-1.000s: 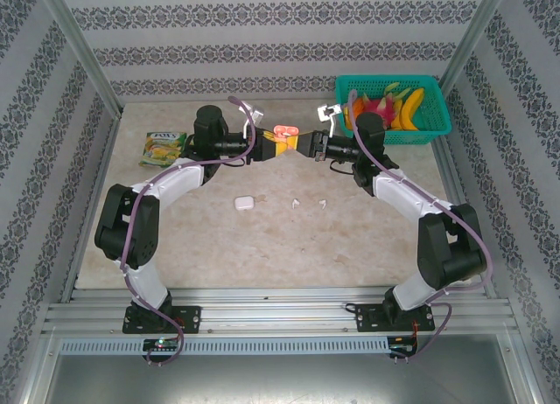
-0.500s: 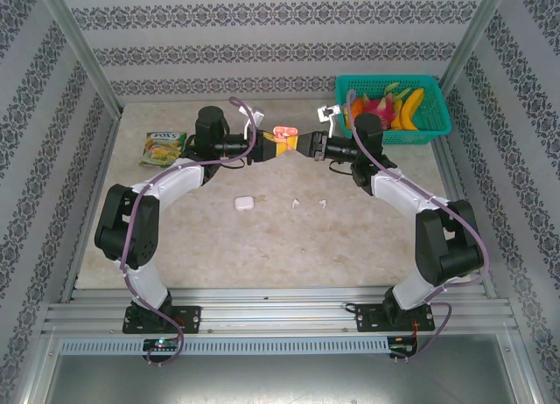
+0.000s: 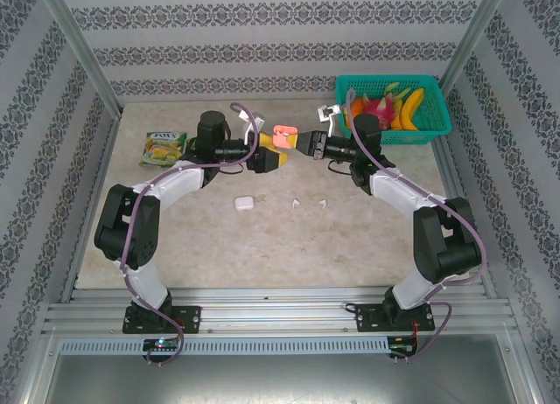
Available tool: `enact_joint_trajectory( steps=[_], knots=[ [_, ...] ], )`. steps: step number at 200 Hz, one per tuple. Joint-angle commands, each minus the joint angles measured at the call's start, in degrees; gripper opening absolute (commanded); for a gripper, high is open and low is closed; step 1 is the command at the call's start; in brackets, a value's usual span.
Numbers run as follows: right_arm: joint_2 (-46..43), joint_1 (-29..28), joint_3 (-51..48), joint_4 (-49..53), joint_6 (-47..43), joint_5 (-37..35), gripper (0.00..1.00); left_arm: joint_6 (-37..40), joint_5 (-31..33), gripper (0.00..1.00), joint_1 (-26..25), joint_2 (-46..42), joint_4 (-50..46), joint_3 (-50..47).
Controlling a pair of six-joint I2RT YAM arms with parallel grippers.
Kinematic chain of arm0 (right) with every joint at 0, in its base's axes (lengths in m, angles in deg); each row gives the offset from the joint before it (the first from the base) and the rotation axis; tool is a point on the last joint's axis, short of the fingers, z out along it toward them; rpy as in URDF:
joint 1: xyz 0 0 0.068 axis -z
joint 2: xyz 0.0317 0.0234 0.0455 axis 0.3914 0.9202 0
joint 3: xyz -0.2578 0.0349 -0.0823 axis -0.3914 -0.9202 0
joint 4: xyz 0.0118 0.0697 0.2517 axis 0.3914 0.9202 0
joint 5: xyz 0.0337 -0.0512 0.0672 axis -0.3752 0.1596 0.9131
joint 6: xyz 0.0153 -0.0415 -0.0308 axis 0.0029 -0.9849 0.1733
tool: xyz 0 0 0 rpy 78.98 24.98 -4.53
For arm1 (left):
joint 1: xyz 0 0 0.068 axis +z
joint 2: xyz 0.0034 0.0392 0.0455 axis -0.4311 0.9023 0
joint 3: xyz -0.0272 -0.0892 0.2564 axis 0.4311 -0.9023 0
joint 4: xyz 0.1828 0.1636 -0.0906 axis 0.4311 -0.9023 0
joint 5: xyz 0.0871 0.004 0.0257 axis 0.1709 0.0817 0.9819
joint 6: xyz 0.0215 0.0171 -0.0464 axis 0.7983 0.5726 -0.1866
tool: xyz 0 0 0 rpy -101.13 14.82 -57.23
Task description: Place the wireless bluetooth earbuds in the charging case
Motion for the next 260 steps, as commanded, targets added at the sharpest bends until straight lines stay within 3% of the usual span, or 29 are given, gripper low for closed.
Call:
enact_joint_trajectory(
  steps=[1,39,67,83,106,151,187,260],
  knots=[
    [0.8,0.8,0.0,-2.8,0.1,-0.9,0.13,2.8,0.3,1.0,1.3,-4.4,-0.9,-2.4],
    [1.0,1.4,-0.7,-2.9,0.4,-1.9,0.13,2.7,8.8,1.0,4.8,-12.0,0.1,-9.2],
    [0.9,1.4,-1.2,-2.8,0.3,-1.8,0.13,5.4,23.7,1.0,6.5,-14.8,-16.0,-6.2],
    [0.4,1.4,-1.6,-2.6,0.3,-2.0,0.13,5.4,32.5,1.0,7.5,-12.5,-26.7,-1.3],
    [-0.8,1.3,-2.9,-2.4,0.3,-2.8,0.13,1.6,38.1,1.0,10.5,-6.7,-39.7,6.9],
    [-4.9,0.0,-7.2,-1.6,0.0,-5.9,0.13,-3.6,52.9,0.99,15.5,2.9,-53.6,16.0],
    [-7.3,-1.9,-10.0,-1.4,-0.3,-8.3,0.13,-3.2,58.2,1.0,16.1,10.6,-57.3,22.0],
    [-9.2,-4.0,-13.3,-1.8,-0.1,-10.7,0.14,-3.0,64.9,0.78,16.1,22.1,-61.1,32.0]
  ],
)
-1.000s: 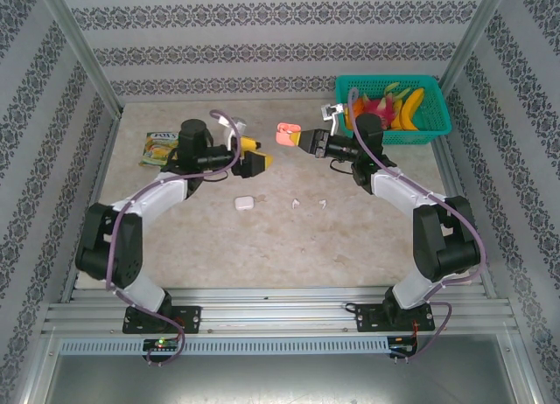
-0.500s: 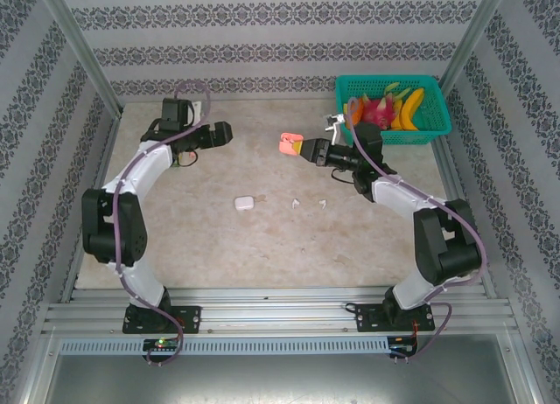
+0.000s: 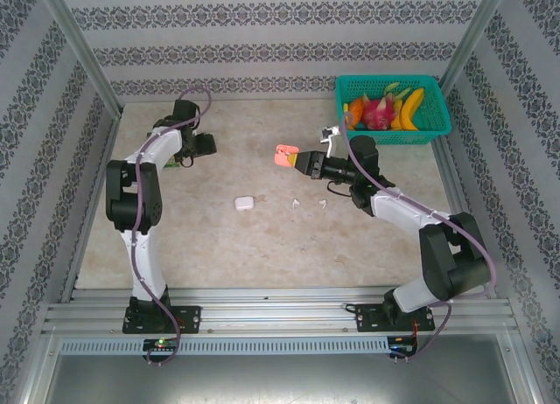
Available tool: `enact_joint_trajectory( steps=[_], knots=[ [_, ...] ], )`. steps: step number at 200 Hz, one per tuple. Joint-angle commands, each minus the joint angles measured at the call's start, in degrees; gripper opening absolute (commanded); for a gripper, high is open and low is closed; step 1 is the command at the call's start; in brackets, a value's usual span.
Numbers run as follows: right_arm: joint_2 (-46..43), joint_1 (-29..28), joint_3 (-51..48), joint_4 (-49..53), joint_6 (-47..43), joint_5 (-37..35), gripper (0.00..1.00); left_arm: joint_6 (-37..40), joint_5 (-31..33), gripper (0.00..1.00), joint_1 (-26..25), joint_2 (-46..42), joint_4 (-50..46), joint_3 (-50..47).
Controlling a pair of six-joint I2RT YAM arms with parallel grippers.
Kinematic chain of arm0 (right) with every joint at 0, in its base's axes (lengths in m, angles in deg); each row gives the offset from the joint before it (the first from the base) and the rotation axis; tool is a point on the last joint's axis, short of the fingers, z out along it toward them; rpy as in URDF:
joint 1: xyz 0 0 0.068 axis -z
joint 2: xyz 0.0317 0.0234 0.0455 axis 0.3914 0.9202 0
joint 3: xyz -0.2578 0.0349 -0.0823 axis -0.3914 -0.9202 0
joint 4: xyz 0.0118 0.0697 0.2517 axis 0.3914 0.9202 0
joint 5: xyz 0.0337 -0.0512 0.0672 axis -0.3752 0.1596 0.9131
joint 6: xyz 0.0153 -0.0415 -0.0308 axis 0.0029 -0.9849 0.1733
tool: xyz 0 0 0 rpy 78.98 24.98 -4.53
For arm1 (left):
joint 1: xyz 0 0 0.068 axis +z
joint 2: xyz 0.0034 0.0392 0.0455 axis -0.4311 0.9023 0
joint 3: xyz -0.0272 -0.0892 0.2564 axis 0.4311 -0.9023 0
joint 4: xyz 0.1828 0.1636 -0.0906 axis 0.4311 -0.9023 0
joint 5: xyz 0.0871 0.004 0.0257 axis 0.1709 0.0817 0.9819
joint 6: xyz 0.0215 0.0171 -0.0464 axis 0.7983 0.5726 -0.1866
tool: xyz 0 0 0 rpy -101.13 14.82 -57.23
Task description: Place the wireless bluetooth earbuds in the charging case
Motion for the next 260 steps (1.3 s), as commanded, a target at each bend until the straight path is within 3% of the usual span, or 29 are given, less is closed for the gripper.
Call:
enact_joint_trajectory(
  steps=[1,91,260],
  knots=[
    [-2.1,-0.3,-1.2,-2.0,-0.4,-1.2,0.14,0.0,4.4,0.77,0.0,3.0,-4.3,4.2],
    [-3.7,-0.5,-2.0,-1.6,-0.5,-1.9,0.15,1.2,10.1,0.55,0.0,13.2,-13.1,17.4],
    [-5.8,0.0,-2.5,0.3,-1.2,-2.2,0.15,1.9,10.5,0.46,0.8,21.4,-17.4,26.2]
  ],
)
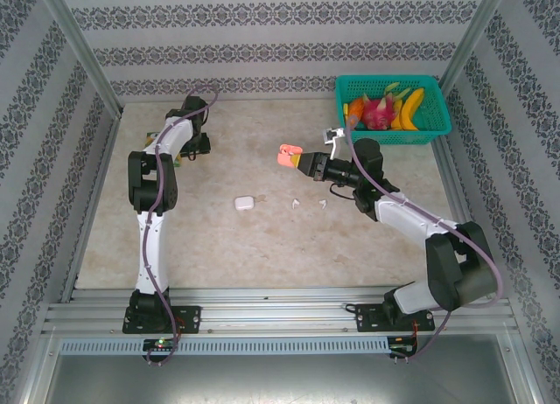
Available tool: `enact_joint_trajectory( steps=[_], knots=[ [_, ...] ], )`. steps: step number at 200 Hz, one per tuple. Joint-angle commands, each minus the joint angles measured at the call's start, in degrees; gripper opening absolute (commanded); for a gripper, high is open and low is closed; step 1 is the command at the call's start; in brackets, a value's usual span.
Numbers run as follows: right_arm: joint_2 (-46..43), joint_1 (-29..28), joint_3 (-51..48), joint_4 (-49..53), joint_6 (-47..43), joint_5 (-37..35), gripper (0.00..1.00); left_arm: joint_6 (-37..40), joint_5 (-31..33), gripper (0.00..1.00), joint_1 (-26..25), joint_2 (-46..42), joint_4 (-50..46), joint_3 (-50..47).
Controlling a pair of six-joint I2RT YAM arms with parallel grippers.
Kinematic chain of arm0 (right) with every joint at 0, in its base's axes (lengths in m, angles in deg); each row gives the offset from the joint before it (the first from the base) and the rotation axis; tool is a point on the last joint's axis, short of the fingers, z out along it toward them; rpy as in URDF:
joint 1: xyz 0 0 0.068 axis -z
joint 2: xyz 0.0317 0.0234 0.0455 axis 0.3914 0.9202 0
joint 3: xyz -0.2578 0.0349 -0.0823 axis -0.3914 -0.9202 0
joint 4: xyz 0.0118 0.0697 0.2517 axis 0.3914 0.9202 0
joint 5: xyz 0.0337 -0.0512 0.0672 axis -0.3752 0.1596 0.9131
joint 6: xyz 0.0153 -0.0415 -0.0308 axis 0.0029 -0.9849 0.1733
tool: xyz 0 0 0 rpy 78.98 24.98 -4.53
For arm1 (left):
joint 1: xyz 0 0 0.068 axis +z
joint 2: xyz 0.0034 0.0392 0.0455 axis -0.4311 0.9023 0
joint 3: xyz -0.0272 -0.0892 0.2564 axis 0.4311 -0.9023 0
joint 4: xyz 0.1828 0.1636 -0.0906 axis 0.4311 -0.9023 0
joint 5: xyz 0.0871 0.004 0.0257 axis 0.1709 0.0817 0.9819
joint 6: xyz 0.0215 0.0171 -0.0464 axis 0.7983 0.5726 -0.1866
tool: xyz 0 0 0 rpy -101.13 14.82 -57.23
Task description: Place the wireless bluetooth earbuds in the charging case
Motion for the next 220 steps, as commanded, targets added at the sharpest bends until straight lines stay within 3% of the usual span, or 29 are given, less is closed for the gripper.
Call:
enact_joint_trajectory(
  steps=[1,125,220],
  knots=[
    [-2.0,-0.1,-0.5,-0.3,-1.2,-0.3,0.15,0.7,1.2,0.46,0.8,2.0,-3.1,1.8],
    [-3.0,0.1,-0.6,0.6,-1.3,-0.8,0.16,0.7,-0.7,0.26,1.2,0.6,-3.3,1.0],
    [-1.3,-1.3,-1.3,1.9,-5.8,-0.2,0.16,-1.2,-7.3,0.24,0.2,-15.7,5.2,-13.5]
  ],
)
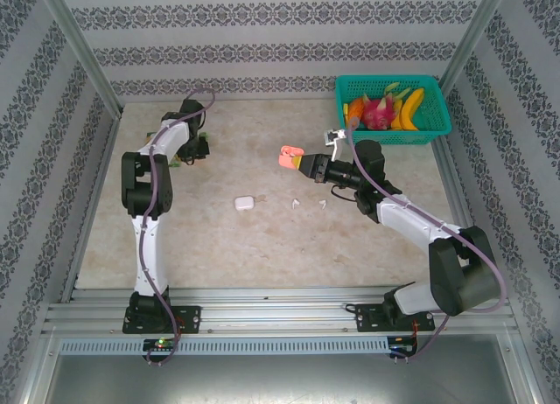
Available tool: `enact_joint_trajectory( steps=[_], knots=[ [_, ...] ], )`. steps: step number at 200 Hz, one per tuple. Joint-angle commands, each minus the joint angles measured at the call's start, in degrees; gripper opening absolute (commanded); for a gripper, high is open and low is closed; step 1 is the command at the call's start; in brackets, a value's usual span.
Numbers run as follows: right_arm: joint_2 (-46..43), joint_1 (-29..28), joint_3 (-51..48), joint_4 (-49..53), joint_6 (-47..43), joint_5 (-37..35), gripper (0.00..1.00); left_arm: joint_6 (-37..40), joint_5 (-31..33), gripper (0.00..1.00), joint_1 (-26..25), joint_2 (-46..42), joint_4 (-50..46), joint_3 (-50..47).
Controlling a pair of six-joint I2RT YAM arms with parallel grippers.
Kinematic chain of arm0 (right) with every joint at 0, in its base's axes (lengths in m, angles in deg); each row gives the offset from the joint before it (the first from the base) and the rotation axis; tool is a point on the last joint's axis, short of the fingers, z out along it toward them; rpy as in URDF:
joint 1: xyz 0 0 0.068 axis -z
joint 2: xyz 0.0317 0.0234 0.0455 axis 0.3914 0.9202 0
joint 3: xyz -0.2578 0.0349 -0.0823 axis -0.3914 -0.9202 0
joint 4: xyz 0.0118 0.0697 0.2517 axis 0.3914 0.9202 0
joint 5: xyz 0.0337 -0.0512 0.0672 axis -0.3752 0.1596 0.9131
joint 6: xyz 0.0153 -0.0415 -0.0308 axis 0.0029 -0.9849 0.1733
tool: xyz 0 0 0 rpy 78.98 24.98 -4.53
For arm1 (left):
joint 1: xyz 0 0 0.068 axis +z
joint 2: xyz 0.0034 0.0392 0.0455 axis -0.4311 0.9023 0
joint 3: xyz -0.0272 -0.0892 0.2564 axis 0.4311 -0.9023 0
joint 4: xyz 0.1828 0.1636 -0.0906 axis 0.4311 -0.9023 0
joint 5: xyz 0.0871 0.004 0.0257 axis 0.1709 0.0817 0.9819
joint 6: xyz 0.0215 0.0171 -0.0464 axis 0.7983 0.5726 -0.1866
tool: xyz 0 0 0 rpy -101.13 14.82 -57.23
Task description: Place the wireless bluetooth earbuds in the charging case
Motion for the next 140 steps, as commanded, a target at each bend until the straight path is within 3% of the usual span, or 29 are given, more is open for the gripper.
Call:
enact_joint_trajectory(
  steps=[1,81,140],
  knots=[
    [0.3,-1.2,-0.7,0.1,-4.3,0.2,0.16,-0.9,-2.7,0.24,0.0,-7.9,3.7,-3.2],
    [-0.5,-2.1,0.3,3.9,-13.6,3.3,0.15,-1.8,-12.4,0.24,-4.5,-26.6,11.7,-13.0],
    [-0.7,-3.0,2.7,8.4,-16.2,5.6,0.15,0.4,-20.9,0.25,-11.7,-36.3,20.3,-18.3]
  ],
)
